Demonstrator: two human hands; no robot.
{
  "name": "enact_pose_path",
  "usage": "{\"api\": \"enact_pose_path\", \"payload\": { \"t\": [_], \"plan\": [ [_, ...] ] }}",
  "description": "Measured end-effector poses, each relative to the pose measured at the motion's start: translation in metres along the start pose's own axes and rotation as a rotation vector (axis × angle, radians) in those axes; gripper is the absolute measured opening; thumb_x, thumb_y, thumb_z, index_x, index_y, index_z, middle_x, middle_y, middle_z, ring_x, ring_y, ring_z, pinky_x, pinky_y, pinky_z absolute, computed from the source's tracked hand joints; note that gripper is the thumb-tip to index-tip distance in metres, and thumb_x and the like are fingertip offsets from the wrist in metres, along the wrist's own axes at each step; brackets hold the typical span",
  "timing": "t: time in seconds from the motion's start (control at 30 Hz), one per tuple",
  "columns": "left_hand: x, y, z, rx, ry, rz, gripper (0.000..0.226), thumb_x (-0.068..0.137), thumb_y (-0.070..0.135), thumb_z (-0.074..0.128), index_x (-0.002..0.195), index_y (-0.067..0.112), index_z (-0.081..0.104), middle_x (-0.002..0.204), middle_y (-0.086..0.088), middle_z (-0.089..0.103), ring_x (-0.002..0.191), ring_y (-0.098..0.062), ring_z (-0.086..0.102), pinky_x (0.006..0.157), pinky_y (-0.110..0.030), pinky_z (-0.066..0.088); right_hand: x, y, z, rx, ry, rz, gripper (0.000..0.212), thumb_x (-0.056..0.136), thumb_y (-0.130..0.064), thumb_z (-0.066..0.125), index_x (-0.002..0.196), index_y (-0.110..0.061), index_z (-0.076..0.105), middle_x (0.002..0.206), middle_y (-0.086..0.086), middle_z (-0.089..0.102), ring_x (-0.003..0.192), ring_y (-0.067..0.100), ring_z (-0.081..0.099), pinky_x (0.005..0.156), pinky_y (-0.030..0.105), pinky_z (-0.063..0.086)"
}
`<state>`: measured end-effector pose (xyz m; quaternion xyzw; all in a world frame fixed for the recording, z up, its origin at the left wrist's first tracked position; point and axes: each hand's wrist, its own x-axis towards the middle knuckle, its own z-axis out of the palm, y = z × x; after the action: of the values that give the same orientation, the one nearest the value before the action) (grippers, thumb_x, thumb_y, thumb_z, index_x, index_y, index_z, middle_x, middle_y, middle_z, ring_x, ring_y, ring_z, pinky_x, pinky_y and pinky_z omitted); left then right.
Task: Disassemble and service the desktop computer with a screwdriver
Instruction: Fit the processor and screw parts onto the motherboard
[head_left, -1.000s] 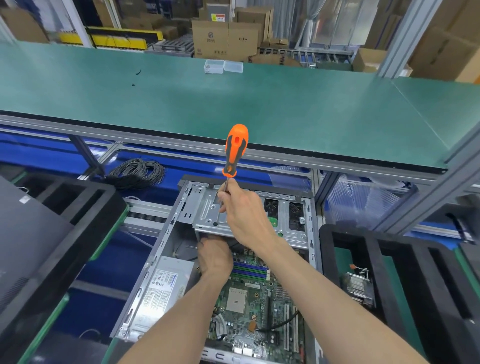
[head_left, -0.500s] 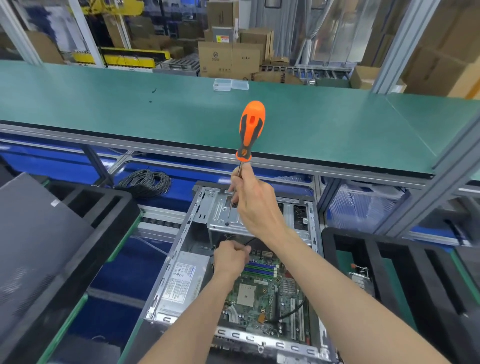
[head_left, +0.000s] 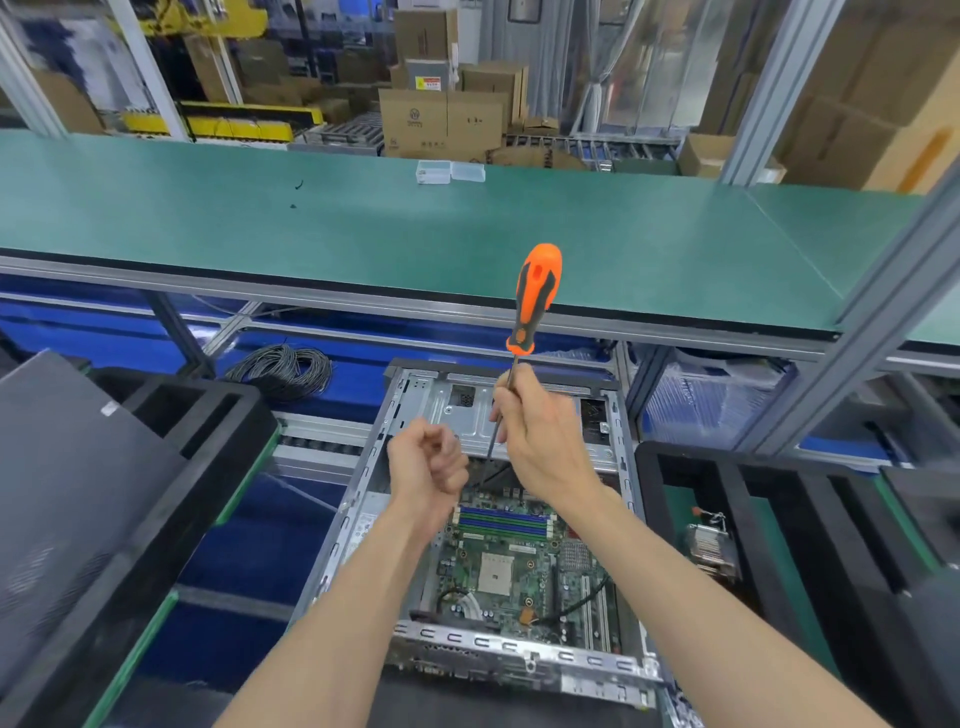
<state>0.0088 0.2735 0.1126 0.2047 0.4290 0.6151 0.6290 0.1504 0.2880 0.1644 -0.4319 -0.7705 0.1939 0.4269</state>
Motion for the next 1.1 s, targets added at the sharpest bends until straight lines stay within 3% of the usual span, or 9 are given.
{"api": "enact_pose_path", "payload": {
  "t": [0.1, 0.13, 0.23, 0.4, 0.5, 0.7, 1.1],
  "plan": [
    [0.012, 0.013, -0.015, 0.626, -0.052, 0.284, 0.012, 0.077, 0.003, 0.062, 0.070, 0.009, 0.069, 0.043, 0.010, 0.037, 0.038, -0.007, 0.027, 0.039, -0.016, 0.025, -0.009, 0.010, 0.014, 0.013, -0.093, 0.066, 0.014, 0.104, -0.016, 0.043, 0.090, -0.019, 0.046, 0.067, 0.002, 0.065, 0.062, 0.024, 0.063, 0.063, 0.047, 0.051],
    [0.015, 0.015, -0.021, 0.771, -0.099, 0.331, 0.016, 0.077, -0.001, 0.065, 0.077, 0.012, 0.075, 0.043, 0.010, 0.039, 0.040, -0.008, 0.029, 0.042, -0.017, 0.025, -0.011, 0.012, 0.019, 0.007, -0.123, 0.091, 0.015, 0.103, -0.013, 0.044, 0.089, -0.018, 0.048, 0.067, 0.003, 0.065, 0.063, 0.023, 0.064, 0.065, 0.046, 0.052],
    [0.021, 0.016, -0.036, 0.998, -0.266, 0.320, 0.021, 0.076, 0.002, 0.074, 0.082, 0.021, 0.082, 0.044, 0.006, 0.046, 0.047, -0.014, 0.028, 0.051, -0.025, 0.023, -0.019, 0.020, 0.032, -0.012, -0.210, 0.128, 0.014, 0.103, -0.010, 0.047, 0.091, -0.015, 0.052, 0.073, 0.009, 0.068, 0.071, 0.027, 0.066, 0.070, 0.047, 0.053],
    [0.025, 0.016, -0.051, 1.082, -0.262, 0.244, 0.030, 0.081, 0.004, 0.076, 0.077, 0.033, 0.082, 0.043, 0.006, 0.051, 0.045, -0.012, 0.029, 0.052, -0.029, 0.027, -0.022, 0.023, 0.047, -0.005, -0.249, 0.136, 0.014, 0.104, -0.012, 0.046, 0.100, -0.004, 0.056, 0.081, 0.016, 0.066, 0.073, 0.033, 0.063, 0.071, 0.051, 0.052],
    [0.024, 0.016, -0.052, 1.146, -0.239, 0.254, 0.026, 0.080, 0.005, 0.076, 0.076, 0.030, 0.081, 0.042, 0.010, 0.054, 0.041, -0.005, 0.030, 0.048, -0.021, 0.029, -0.020, 0.023, 0.052, -0.014, -0.268, 0.139, 0.014, 0.105, -0.012, 0.047, 0.104, -0.003, 0.058, 0.082, 0.015, 0.068, 0.076, 0.033, 0.065, 0.074, 0.051, 0.053],
    [0.024, 0.014, -0.046, 1.325, -0.204, 0.306, 0.005, 0.079, 0.020, 0.081, 0.079, 0.024, 0.082, 0.040, 0.016, 0.052, 0.039, -0.005, 0.037, 0.049, -0.018, 0.029, -0.021, 0.024, 0.054, -0.092, -0.312, 0.107, 0.015, 0.105, -0.010, 0.045, 0.107, 0.001, 0.056, 0.086, 0.017, 0.068, 0.078, 0.036, 0.064, 0.072, 0.050, 0.052],
    [0.020, 0.018, -0.045, 1.386, -0.221, 0.357, 0.008, 0.079, 0.013, 0.075, 0.078, 0.019, 0.082, 0.039, 0.021, 0.050, 0.041, -0.004, 0.044, 0.046, -0.012, 0.029, -0.023, 0.022, 0.059, -0.072, -0.296, 0.118, 0.015, 0.105, -0.012, 0.045, 0.102, -0.002, 0.056, 0.083, 0.017, 0.066, 0.074, 0.037, 0.062, 0.069, 0.052, 0.051]
  ]
}}
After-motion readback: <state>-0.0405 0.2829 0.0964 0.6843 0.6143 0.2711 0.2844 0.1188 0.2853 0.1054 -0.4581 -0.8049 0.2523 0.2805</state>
